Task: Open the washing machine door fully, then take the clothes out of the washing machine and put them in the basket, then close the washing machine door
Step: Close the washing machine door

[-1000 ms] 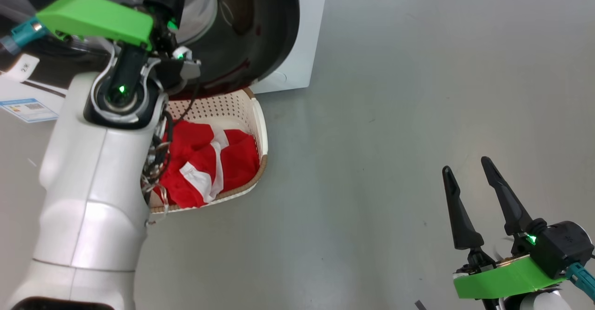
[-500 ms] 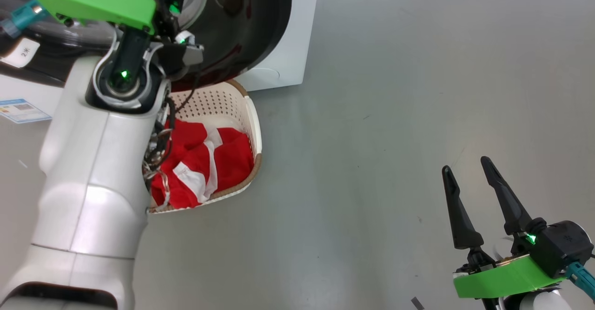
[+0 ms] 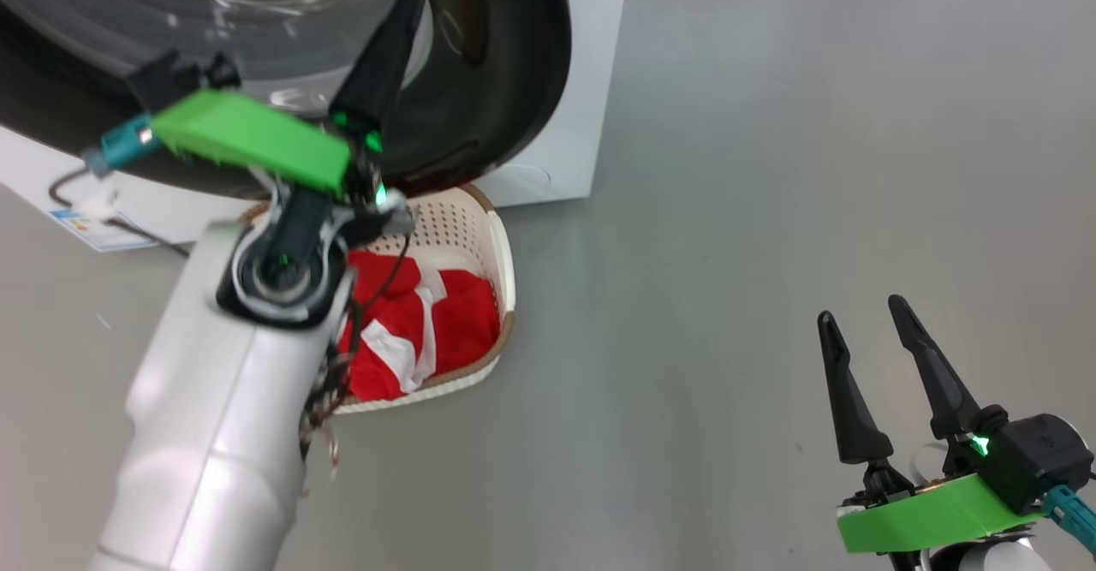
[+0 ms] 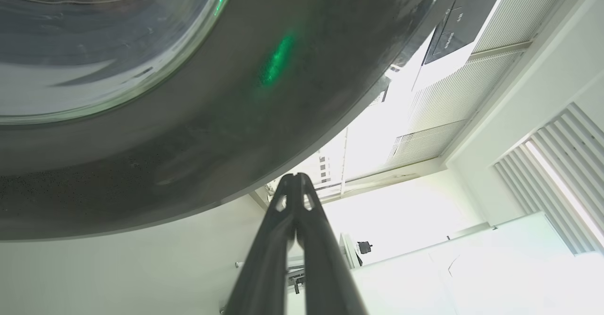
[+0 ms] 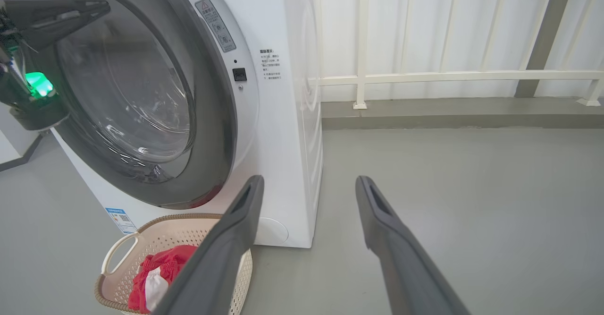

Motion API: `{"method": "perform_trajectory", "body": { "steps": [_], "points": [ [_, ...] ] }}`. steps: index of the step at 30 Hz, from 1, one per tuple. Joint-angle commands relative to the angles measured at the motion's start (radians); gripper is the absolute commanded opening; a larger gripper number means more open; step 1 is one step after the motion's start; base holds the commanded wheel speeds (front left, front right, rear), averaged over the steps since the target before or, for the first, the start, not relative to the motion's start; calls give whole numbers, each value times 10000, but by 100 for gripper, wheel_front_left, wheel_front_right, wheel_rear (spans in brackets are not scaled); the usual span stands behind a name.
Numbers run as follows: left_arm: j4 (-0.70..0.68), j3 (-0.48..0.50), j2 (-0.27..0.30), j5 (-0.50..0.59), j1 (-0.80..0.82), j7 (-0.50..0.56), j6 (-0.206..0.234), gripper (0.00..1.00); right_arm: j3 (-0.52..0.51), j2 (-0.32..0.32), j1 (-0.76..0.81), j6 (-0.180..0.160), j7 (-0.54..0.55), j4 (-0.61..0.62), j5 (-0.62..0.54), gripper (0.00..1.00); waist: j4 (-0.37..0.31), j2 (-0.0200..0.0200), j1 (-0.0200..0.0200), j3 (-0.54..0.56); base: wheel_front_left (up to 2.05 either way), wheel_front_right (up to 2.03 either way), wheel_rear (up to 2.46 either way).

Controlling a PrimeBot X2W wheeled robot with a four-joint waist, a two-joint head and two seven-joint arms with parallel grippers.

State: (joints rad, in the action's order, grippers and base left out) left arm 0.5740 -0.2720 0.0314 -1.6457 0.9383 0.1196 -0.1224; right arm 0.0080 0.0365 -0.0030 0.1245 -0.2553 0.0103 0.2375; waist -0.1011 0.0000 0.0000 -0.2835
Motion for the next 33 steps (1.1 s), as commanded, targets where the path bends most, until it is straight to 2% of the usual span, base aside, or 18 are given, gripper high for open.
{"method": "perform_trajectory", "body": {
  "steps": [1,2,3,4,9,14,23,28,33],
  "points": [
    [-684,100,487,288,-477,-233,-78,38,169,137,95,62,-65,178,78,100,257,0,0,413,0,0,0],
    [-860,83,525,350,-733,-311,-79,62,168,137,120,62,-65,164,79,100,298,0,0,509,0,0,0],
    [-1027,101,538,367,-986,-404,-79,94,161,137,149,62,-65,151,84,100,341,0,0,604,0,0,0],
    [-1191,99,560,408,-1230,-487,-79,100,153,137,181,62,-65,138,90,100,386,0,0,701,0,0,0],
    [-1866,98,765,963,-2110,-1217,12,100,54,137,269,62,-65,141,108,100,537,0,0,1016,0,0,0],
    [-2746,-28,1179,2026,-3343,-2244,437,100,17,137,370,62,-65,143,150,100,647,0,0,1378,0,0,0],
    [-4255,-25,1732,2943,-4991,-3092,856,100,-40,137,441,62,-65,126,262,100,638,0,0,1645,0,0,0],
    [-5136,60,2069,4249,-6047,-3640,936,100,-109,137,552,62,-65,155,201,100,634,0,0,1856,0,0,0],
    [-5860,505,2131,6334,-6929,-3800,1430,100,-151,137,696,62,-65,169,128,100,645,0,0,2074,0,0,0]
  ]
}}
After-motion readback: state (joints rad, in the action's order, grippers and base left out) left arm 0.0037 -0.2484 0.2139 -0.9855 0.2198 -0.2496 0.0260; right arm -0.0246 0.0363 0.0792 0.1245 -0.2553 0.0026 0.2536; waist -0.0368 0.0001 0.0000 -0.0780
